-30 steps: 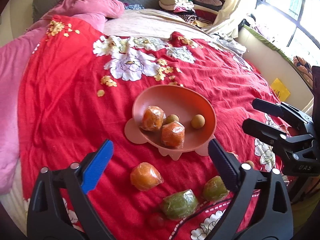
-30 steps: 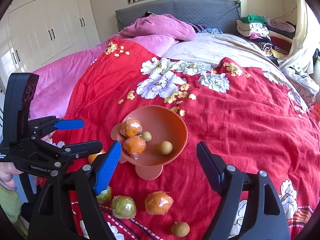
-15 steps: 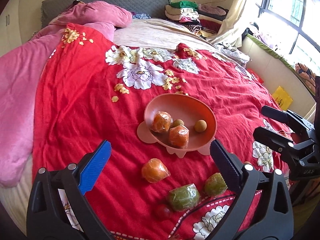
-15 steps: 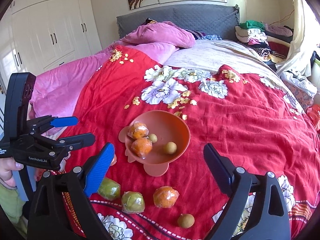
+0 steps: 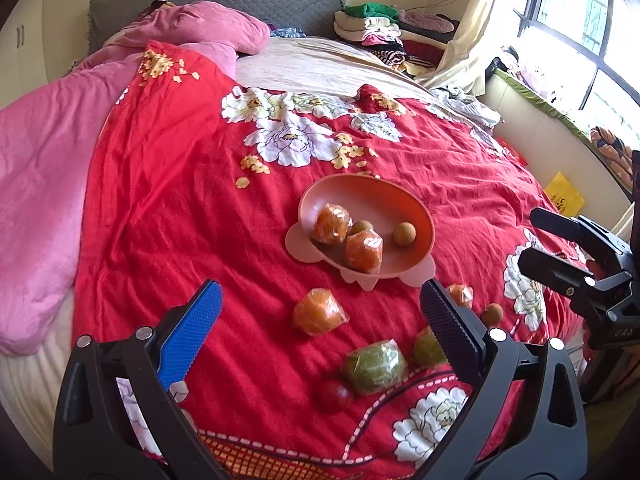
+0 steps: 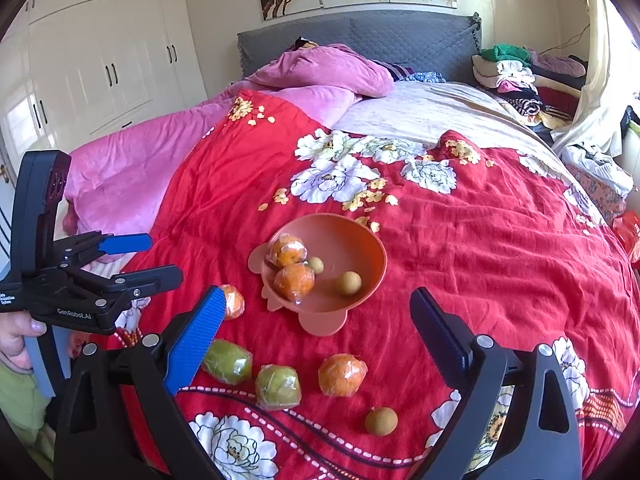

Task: Organize fruits
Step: 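Withdraw both open grippers from the bowl toward the remaining fruits, then grasp the red tomato with the left gripper while the right gripper grasps a wrapped green fruit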

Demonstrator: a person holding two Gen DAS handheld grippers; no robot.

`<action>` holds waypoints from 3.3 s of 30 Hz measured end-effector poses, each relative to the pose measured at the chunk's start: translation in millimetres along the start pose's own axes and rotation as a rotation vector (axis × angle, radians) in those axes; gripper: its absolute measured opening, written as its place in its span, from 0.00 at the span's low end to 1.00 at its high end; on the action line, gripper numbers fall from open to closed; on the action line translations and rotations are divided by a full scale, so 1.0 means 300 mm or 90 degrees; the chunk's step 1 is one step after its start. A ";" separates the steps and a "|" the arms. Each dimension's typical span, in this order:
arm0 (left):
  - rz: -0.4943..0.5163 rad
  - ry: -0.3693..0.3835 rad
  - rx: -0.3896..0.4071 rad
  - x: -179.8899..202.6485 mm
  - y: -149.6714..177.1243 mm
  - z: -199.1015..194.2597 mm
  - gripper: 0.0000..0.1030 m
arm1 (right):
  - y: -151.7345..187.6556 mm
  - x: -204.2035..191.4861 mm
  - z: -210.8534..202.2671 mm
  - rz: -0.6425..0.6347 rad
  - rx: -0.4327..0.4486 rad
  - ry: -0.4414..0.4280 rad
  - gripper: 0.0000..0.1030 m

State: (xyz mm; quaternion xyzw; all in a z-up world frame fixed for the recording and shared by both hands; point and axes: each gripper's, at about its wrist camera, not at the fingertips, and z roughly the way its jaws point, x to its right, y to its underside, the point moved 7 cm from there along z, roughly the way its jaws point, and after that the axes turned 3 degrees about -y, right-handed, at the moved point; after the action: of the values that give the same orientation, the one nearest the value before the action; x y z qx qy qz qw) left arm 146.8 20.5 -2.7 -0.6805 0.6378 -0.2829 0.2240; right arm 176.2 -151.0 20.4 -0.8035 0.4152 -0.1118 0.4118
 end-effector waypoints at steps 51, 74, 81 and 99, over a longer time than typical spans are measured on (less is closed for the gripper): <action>0.079 -0.011 -0.085 0.015 0.321 0.003 0.90 | 0.251 -0.111 0.020 0.010 -0.079 -0.015 0.91; 0.138 0.052 -0.118 0.067 0.332 0.095 0.36 | 0.330 -0.102 0.159 0.029 -0.135 -0.027 0.50; 0.146 0.063 -0.129 0.063 0.329 0.122 0.26 | 0.336 -0.076 0.228 0.050 -0.153 -0.040 0.40; 0.142 0.122 -0.152 0.057 0.313 0.190 0.23 | 0.303 -0.084 0.294 0.041 -0.156 -0.053 0.36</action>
State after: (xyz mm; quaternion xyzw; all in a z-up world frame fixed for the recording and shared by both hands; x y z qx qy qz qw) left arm 115.7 -7.8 -105.6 -0.5973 0.7567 -0.2421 0.1095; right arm 153.9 -110.4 -100.1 -0.8377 0.4340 -0.0132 0.3312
